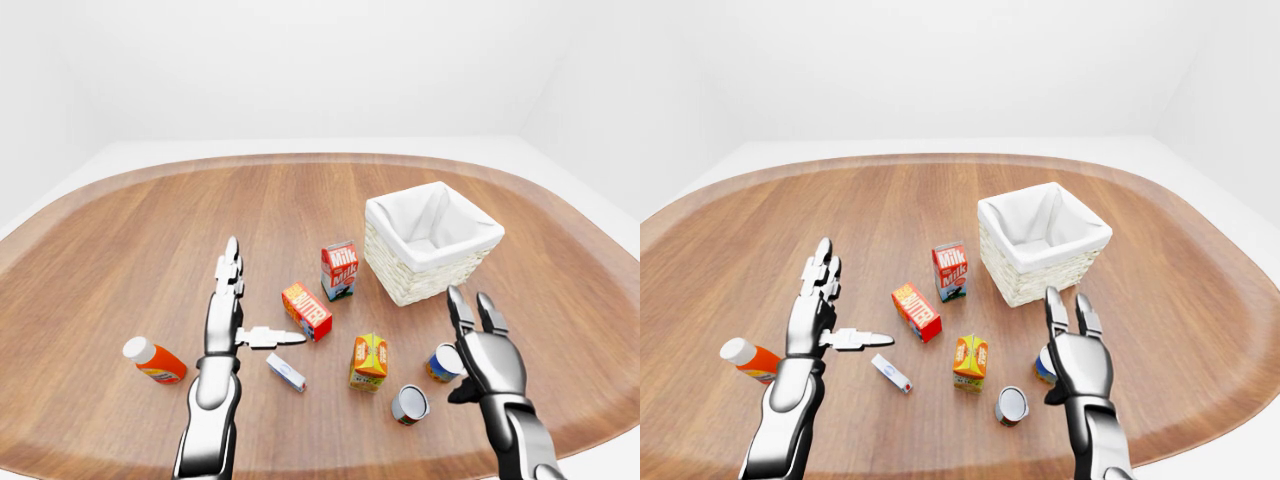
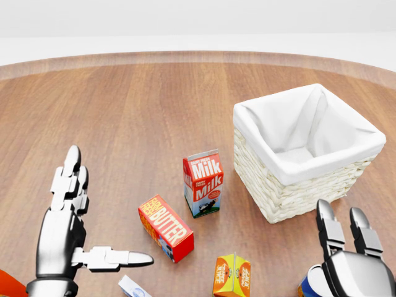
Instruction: Pick up the alphabet soup and the tomato sauce, and put them in the basket.
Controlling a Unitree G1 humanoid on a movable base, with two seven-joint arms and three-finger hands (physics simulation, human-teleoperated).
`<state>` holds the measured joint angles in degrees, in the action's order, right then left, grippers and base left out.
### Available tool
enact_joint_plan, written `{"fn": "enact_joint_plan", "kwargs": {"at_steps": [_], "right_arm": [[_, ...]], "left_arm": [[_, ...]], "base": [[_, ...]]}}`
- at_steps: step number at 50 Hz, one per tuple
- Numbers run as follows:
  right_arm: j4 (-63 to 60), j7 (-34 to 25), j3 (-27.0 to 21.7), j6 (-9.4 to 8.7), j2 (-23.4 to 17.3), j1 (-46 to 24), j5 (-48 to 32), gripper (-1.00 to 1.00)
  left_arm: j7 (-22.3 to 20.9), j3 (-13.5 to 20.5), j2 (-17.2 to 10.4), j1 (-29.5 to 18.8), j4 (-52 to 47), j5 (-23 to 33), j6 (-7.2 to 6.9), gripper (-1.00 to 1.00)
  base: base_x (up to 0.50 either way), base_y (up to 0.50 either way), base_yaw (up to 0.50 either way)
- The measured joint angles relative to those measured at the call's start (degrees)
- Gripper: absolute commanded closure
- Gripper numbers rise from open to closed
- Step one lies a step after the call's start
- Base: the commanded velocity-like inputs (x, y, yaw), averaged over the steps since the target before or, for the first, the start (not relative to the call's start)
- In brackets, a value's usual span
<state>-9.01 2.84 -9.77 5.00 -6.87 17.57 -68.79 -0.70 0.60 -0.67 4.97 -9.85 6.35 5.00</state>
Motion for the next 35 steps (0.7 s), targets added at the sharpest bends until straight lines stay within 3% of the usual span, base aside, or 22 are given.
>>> {"fn": "enact_joint_plan", "kwargs": {"at_steps": [35], "right_arm": [[9.97, 3.18, 1.25, 0.00, -2.92, -5.57, -0.28, -1.00]], "left_arm": [[0.16, 0.17, -0.02, -0.24, 0.12, -0.13, 0.00, -1.00]], "base": [[0.00, 0.00, 0.00]]}}
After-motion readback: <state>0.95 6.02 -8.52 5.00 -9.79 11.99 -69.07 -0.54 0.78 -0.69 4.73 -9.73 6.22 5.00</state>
